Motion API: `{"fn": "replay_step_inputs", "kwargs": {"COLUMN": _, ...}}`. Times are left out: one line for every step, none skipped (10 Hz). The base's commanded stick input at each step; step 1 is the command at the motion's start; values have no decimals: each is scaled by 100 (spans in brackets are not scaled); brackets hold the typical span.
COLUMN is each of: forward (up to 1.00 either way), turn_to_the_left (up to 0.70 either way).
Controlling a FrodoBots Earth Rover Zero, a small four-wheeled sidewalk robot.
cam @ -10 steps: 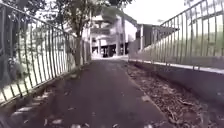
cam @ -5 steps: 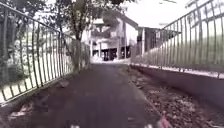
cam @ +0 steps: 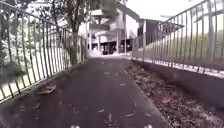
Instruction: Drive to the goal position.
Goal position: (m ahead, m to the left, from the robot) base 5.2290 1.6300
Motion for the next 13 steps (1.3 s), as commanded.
{"fn": "replay_step_inputs", "kwargs": {"forward": 100, "turn_to_the_left": 0}}
{"fn": "replay_step_inputs", "kwargs": {"forward": 100, "turn_to_the_left": 0}}
{"fn": "replay_step_inputs", "kwargs": {"forward": 100, "turn_to_the_left": 0}}
{"fn": "replay_step_inputs", "kwargs": {"forward": 100, "turn_to_the_left": 0}}
{"fn": "replay_step_inputs", "kwargs": {"forward": 100, "turn_to_the_left": 1}}
{"fn": "replay_step_inputs", "kwargs": {"forward": 100, "turn_to_the_left": 3}}
{"fn": "replay_step_inputs", "kwargs": {"forward": 100, "turn_to_the_left": 5}}
{"fn": "replay_step_inputs", "kwargs": {"forward": 100, "turn_to_the_left": 8}}
{"fn": "replay_step_inputs", "kwargs": {"forward": 100, "turn_to_the_left": 10}}
{"fn": "replay_step_inputs", "kwargs": {"forward": 100, "turn_to_the_left": 12}}
{"fn": "replay_step_inputs", "kwargs": {"forward": 100, "turn_to_the_left": 14}}
{"fn": "replay_step_inputs", "kwargs": {"forward": 100, "turn_to_the_left": 16}}
{"fn": "replay_step_inputs", "kwargs": {"forward": 100, "turn_to_the_left": 19}}
